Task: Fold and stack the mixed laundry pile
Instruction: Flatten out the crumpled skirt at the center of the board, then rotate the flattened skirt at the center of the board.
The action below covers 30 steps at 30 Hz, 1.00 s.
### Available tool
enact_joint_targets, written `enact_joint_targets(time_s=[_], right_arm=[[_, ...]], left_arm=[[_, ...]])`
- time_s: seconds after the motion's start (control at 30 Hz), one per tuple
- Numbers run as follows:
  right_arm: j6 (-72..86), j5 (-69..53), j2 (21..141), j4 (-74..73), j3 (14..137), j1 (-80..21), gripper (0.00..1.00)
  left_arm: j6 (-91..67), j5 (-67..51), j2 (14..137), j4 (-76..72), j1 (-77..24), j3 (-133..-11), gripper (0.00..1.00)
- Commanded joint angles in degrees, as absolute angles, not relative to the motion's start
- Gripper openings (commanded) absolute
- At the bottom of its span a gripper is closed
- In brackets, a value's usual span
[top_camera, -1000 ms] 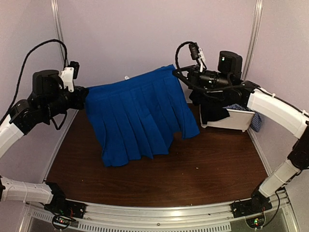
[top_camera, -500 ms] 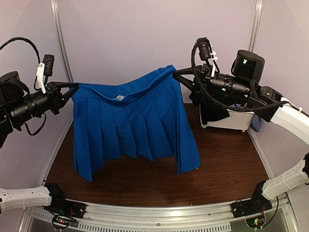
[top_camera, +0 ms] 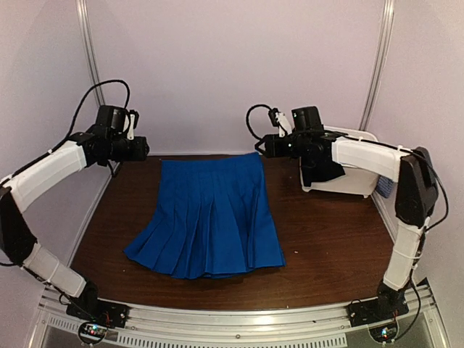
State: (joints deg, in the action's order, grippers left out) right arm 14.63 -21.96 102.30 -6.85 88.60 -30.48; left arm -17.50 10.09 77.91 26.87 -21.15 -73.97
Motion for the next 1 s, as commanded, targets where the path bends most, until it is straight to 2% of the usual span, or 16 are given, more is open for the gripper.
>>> enact_joint_targets(time_s=[0.0, 0.1, 0.2, 0.37, 0.6, 0.83, 0.97], right_arm=[[15.0, -15.9, 111.7, -14.1, 93.6, -28.4, 0.62], [13.6, -12.7, 111.9, -14.3, 92.8, -28.4, 0.72], [11.9, -16.0, 112.0, -12.4, 91.0, -28.4, 0.72], [9.6, -25.6, 117.2, -13.4, 92.2, -28.9, 0.62], [6.7, -26.4, 124.1, -16.7, 93.4, -29.3, 0.56], [6.8, -26.7, 125.4, -16.0, 85.9, -29.6, 0.52], [8.1, -27.0, 123.8, -14.4, 80.3, -30.8, 0.50]], left_arm=[[-20.8, 10.4, 87.2, 22.9, -15.7, -75.2, 0.56], [-20.7, 8.2, 87.3, 21.4, -15.9, -72.9, 0.84], [-19.5, 9.1, 85.4, 21.2, -17.8, -69.9, 0.87], [-21.5, 6.5, 85.0, 19.5, -21.4, -64.5, 0.82], [-25.7, 2.7, 91.4, 14.6, -26.8, -57.6, 0.73], [-27.8, 3.1, 98.5, 12.9, -26.7, -56.9, 0.57], [-27.7, 3.3, 104.8, 13.9, -25.5, -60.3, 0.44]])
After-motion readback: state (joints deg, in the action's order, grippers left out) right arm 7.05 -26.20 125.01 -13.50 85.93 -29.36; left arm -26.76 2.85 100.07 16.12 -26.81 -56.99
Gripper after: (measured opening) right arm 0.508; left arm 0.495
